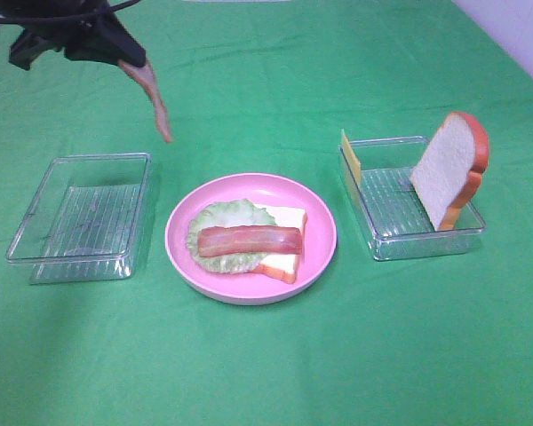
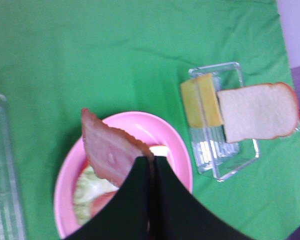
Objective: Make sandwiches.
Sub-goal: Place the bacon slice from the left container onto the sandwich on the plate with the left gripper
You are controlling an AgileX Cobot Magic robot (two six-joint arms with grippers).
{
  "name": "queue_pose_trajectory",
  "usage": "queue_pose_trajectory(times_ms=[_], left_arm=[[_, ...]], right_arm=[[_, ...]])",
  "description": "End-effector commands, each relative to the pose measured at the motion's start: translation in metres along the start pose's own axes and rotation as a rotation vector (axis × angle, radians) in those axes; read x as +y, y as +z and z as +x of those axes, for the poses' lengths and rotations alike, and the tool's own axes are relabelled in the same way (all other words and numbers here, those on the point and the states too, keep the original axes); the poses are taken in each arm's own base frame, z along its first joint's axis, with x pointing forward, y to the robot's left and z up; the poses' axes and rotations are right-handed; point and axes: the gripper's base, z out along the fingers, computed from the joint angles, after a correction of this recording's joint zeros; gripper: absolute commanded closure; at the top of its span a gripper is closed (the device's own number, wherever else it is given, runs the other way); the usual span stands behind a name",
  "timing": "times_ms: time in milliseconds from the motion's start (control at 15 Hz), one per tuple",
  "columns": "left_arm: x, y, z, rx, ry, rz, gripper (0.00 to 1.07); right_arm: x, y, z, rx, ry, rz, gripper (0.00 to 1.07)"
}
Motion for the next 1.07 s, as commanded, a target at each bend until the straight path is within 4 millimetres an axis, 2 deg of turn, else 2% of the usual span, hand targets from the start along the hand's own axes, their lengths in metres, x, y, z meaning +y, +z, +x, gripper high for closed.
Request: queue_pose_trajectory(times_ms=[67,400,600,667,867,1067], left_arm=[[-0.017,0.018,0.008,0.026,0.001,0.076,1.07],[-0.043,0.089,0.045,0.158,-0.031,0.211,1.07],[-0.048,0.124,0.07,0.242,-0.02,0.237,1.07],[-0.044,0.134,0.077,0.269,-0.016,0.226,1.07],[-0.027,0.145,0.085,0.318,0.067,0.14,1.07],[-0.017,0.146,0.088,0.356,0.126,0.037,1.07]], right_arm=[[-0.001,0.0,0.001,-0.018,0.006,0.015,0.45],[-0.001,0.0,0.001,-0.018,0.006,0.015,0.45],[-0.001,0.0,0.001,-0.018,0.006,0.015,0.45],[-0.001,0.0,0.001,-0.018,0.006,0.015,0.45],[-0.001,0.0,0.001,-0.018,0.006,0.015,0.45],[-0.001,0.0,0.001,-0.018,0.006,0.015,0.45]])
